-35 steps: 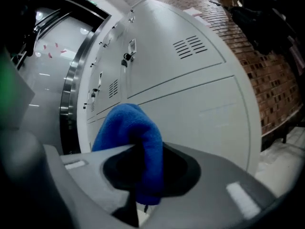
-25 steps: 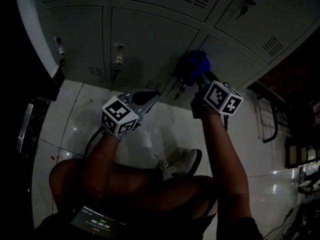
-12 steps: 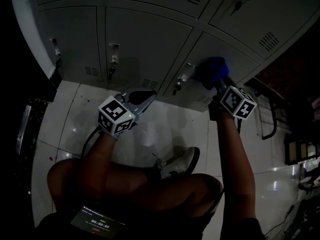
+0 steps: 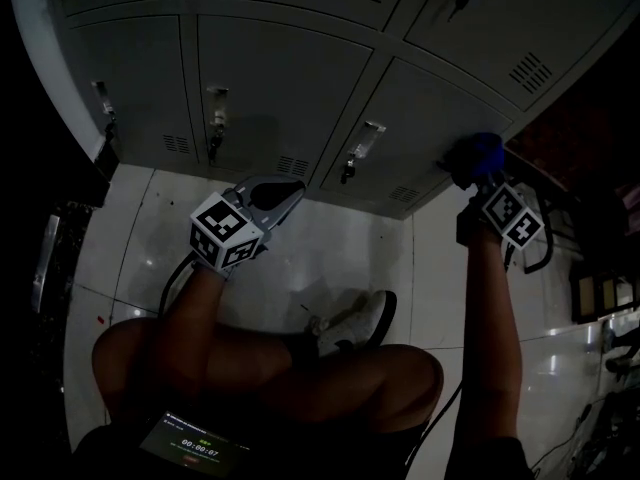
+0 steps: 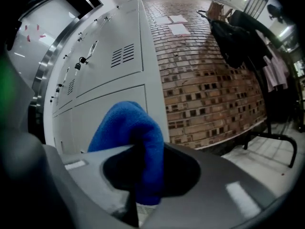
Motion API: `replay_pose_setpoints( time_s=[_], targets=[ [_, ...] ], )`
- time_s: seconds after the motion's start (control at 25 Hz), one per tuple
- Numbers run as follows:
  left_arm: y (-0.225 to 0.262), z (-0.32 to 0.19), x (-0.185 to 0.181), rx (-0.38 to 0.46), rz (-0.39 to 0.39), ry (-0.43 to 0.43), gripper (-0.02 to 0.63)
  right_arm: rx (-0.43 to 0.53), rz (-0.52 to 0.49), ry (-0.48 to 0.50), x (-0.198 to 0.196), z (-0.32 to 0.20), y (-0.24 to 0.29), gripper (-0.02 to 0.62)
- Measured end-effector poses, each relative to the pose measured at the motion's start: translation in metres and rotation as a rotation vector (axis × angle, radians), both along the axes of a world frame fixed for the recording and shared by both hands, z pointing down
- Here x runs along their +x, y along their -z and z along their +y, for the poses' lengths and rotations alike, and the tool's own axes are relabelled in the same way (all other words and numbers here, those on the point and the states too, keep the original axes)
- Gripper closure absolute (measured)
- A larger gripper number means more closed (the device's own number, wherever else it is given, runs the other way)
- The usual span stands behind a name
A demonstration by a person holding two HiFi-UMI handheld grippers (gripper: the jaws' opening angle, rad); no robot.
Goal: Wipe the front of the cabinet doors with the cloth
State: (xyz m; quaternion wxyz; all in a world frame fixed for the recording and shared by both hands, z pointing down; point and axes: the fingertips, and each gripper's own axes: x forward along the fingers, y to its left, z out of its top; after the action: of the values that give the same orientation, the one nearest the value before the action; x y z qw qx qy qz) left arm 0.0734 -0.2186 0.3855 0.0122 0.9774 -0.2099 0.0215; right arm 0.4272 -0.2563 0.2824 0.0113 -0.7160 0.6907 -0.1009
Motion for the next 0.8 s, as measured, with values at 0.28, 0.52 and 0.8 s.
replay_pose_setpoints(
  time_s=[0.28, 0.52, 0.8],
  targets=[
    [0.0, 0.0, 0.0, -0.001, -0.001, 0.001, 0.6, 0.009, -0.076, -0.051, 0.027, 0.009, -0.006, 0.523],
    [-0.001, -0.001, 0.0, -0.002, 0.0, 0.002, 0.6, 0.024, -0.102, 0.038, -0.017, 0.015, -0.009, 0.523],
    [0.002, -0.001, -0.001, -0.002, 0.007, 0.007, 0.601, -0.021, -0.068, 0.264, -0.142, 0.0, -0.033, 0.523]
  ],
)
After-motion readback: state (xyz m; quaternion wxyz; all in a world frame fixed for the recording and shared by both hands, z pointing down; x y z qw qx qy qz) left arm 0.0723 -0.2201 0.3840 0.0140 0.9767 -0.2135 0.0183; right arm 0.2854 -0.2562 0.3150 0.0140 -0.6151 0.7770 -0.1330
